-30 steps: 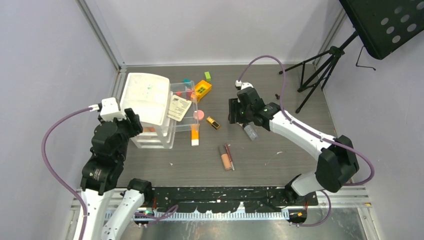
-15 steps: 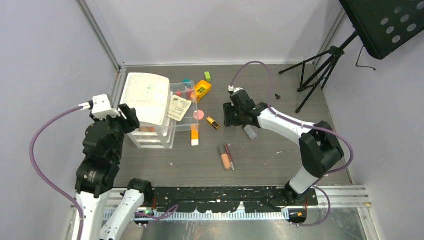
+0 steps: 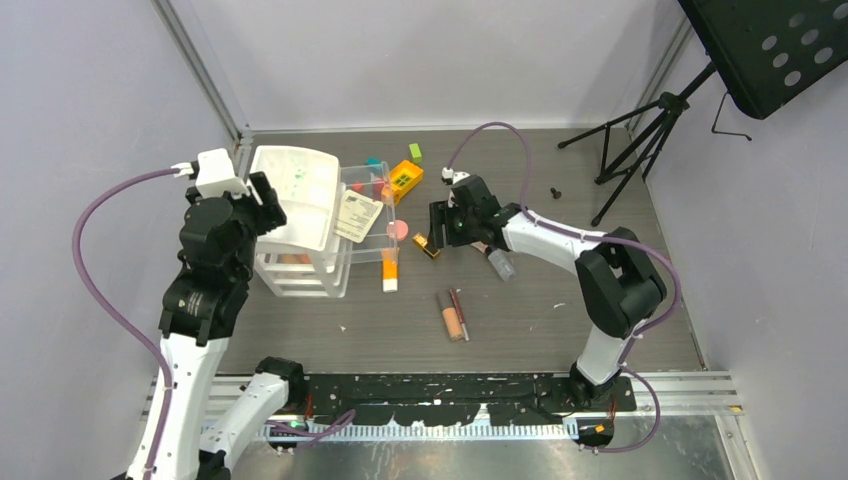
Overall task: Organize the makeup
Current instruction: Pick up the makeup from the center of the board.
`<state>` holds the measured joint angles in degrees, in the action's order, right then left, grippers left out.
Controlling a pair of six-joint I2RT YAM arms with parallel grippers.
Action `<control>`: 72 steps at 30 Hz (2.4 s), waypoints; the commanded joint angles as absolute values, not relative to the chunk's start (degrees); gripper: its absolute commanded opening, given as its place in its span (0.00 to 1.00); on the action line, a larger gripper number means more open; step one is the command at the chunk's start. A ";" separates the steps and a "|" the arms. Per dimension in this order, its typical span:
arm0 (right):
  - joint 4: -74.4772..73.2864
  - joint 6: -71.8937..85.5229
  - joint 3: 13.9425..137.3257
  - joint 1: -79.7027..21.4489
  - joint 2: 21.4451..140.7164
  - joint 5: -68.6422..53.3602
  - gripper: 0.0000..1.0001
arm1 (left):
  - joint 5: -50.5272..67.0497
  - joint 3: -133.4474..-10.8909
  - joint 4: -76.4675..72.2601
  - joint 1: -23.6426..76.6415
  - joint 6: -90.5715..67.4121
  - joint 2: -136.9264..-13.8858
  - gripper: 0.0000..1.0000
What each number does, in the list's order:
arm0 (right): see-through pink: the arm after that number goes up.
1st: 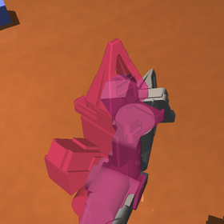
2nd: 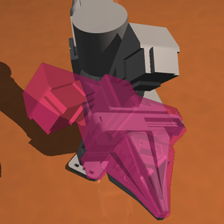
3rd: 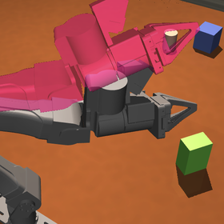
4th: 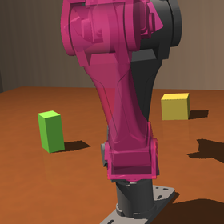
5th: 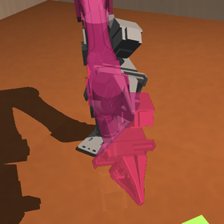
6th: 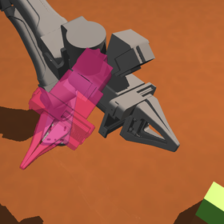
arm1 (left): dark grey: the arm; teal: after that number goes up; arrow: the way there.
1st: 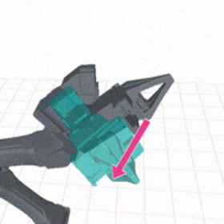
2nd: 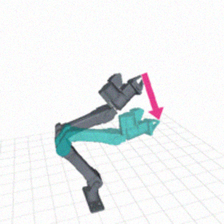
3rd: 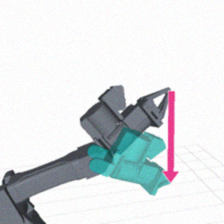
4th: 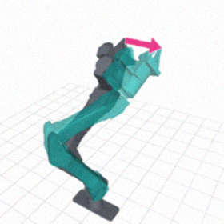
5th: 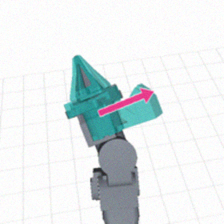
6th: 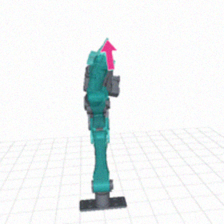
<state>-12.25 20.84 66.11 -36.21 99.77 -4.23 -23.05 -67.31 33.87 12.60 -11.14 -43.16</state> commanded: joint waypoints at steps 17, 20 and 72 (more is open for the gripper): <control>-5.45 16.83 67.51 -36.16 106.49 -7.72 0.68 | -25.08 -64.36 27.32 10.53 -6.50 -44.50 0.69; -4.97 16.20 66.68 -36.14 106.89 -8.30 0.69 | -24.58 -63.82 27.06 10.16 -6.55 -44.45 0.69; -0.21 44.56 62.96 -45.21 103.66 -0.81 0.62 | -24.25 -62.67 27.23 9.93 -6.77 -44.38 0.68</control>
